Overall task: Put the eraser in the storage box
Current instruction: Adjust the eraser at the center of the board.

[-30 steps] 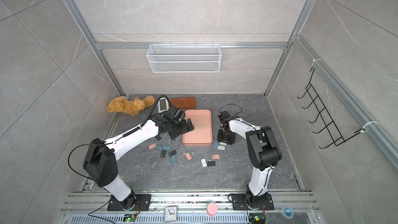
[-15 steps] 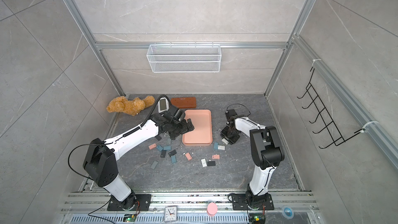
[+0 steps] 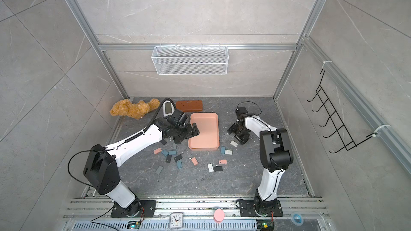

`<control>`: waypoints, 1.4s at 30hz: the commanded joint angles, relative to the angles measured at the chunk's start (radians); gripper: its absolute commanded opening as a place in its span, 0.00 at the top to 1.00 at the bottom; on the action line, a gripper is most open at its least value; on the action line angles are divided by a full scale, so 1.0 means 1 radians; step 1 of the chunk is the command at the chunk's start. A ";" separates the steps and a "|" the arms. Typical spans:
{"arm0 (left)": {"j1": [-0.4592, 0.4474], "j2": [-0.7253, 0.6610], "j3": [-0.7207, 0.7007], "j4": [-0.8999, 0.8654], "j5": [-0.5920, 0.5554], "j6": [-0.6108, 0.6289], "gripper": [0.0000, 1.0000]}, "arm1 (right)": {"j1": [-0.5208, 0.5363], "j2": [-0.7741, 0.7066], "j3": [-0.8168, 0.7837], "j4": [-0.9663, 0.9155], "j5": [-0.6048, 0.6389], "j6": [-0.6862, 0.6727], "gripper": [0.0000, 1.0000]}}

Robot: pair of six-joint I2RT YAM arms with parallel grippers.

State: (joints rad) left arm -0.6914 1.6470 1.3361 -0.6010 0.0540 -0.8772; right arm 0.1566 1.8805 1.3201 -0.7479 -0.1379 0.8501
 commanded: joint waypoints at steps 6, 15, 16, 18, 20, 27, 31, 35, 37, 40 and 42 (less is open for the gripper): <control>-0.003 -0.040 -0.010 0.005 -0.007 0.014 0.00 | 0.003 -0.029 -0.002 -0.048 0.010 -0.463 0.00; -0.003 -0.051 -0.010 -0.006 -0.004 0.009 0.00 | 0.020 0.066 0.071 0.011 -0.132 -0.550 0.00; -0.003 -0.055 -0.011 -0.008 -0.006 0.008 0.00 | 0.021 0.074 0.073 0.013 -0.140 -0.552 0.00; -0.002 -0.063 -0.020 -0.010 -0.012 0.007 0.00 | 0.021 0.087 0.068 0.011 -0.147 -0.553 0.00; -0.003 -0.071 -0.028 -0.007 -0.019 0.003 0.00 | 0.023 0.088 0.052 0.020 -0.166 -0.552 0.01; -0.003 -0.063 -0.026 0.001 -0.018 0.003 0.00 | 0.031 0.027 -0.073 0.047 -0.172 -0.529 0.00; -0.003 -0.047 -0.018 0.007 -0.011 0.003 0.00 | 0.035 -0.056 -0.171 0.081 -0.166 -0.479 0.00; -0.003 -0.035 -0.010 0.012 0.000 0.011 0.00 | 0.056 -0.095 -0.215 0.081 -0.137 -0.457 0.00; -0.003 -0.031 -0.004 0.012 0.004 0.015 0.00 | 0.069 -0.091 -0.211 0.061 -0.092 -0.456 0.01; -0.002 -0.024 0.005 0.011 0.012 0.021 0.00 | 0.074 -0.079 -0.197 0.039 -0.025 -0.438 0.07; -0.003 -0.023 0.010 0.008 0.016 0.025 0.00 | 0.074 -0.080 -0.192 0.036 0.017 -0.417 0.15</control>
State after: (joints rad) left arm -0.6914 1.6169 1.3067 -0.5972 0.0559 -0.8768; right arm 0.2291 1.7985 1.1271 -0.6746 -0.2085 0.3916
